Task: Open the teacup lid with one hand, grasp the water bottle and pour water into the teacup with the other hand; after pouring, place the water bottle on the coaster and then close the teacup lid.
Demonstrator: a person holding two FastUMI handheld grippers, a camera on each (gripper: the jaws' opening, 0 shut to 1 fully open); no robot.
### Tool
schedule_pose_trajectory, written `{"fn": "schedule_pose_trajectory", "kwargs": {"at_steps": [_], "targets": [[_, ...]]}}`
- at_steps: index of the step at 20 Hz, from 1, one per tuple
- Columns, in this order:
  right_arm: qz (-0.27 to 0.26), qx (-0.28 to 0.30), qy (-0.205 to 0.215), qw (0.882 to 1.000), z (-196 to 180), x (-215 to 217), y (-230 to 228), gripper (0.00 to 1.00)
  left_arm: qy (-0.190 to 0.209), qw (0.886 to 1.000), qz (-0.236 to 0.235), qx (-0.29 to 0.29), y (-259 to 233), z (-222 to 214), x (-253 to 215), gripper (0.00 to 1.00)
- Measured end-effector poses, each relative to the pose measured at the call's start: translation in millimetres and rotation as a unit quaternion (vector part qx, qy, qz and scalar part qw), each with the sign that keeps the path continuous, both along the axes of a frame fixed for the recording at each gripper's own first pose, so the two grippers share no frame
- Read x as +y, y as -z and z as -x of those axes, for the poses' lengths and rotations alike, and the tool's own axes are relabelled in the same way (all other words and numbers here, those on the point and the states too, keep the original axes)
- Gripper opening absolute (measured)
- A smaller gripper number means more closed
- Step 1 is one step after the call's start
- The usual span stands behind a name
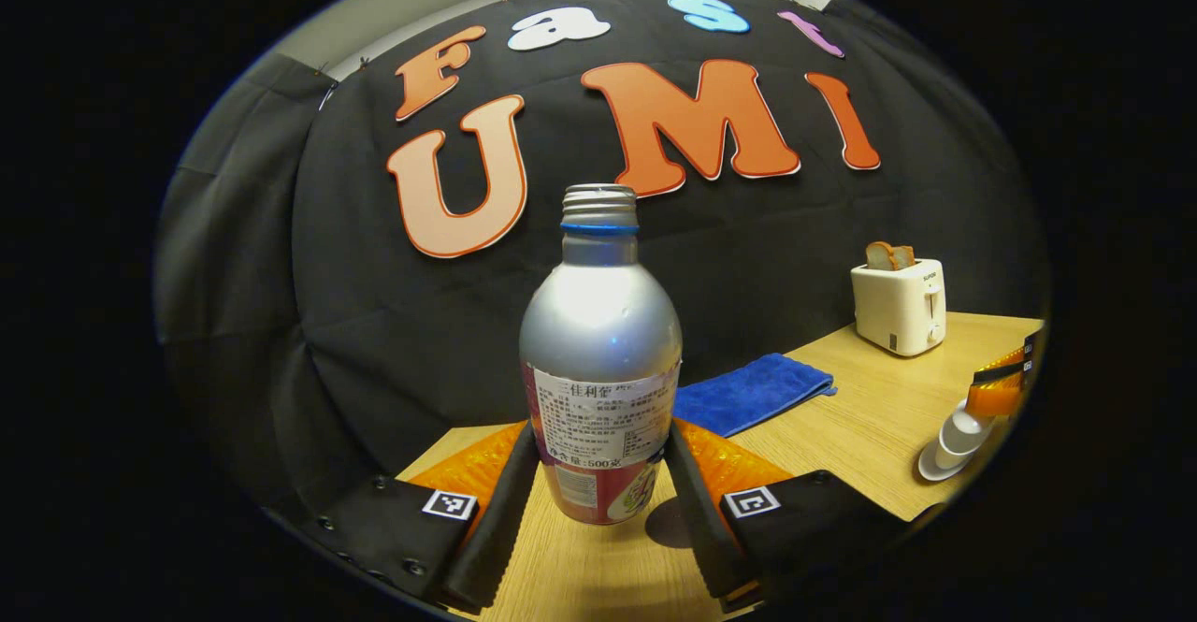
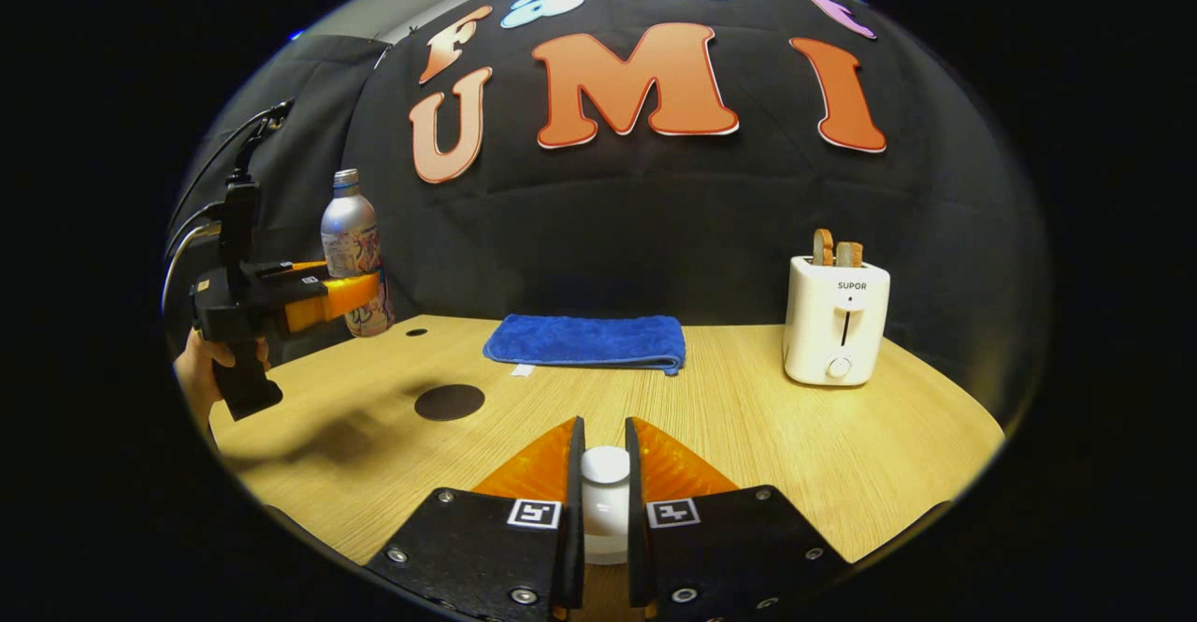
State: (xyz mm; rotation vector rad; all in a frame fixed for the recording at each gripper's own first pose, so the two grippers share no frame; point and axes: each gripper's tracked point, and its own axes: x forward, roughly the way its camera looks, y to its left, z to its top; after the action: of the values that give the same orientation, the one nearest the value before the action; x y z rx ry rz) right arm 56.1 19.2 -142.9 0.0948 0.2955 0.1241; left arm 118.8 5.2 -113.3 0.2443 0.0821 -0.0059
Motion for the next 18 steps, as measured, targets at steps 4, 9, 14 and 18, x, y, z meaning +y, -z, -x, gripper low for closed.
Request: {"fn": "schedule_pose_trajectory", "kwargs": {"at_steps": [4,9,14,18], "targets": [[-0.007,0.007,-0.002,1.0,1,3,11,0.19,0.0,1.0,0.017,0.009,12,0,3,0.81],[-0.005,0.002,-0.004,1.0,1,6,14,0.19,0.01,0.998,0.045,0.03,33,-8,-8,0.81],[0.001,0.0,-0.002,1.0,2,5,14,0.28,0.032,0.994,0.08,0.063,59,-13,-27,0.8],[-0.01,-0.009,-0.01,1.0,9,7,4,0.51,0.041,0.99,0.102,0.085,81,-22,-35,0.81]]}}
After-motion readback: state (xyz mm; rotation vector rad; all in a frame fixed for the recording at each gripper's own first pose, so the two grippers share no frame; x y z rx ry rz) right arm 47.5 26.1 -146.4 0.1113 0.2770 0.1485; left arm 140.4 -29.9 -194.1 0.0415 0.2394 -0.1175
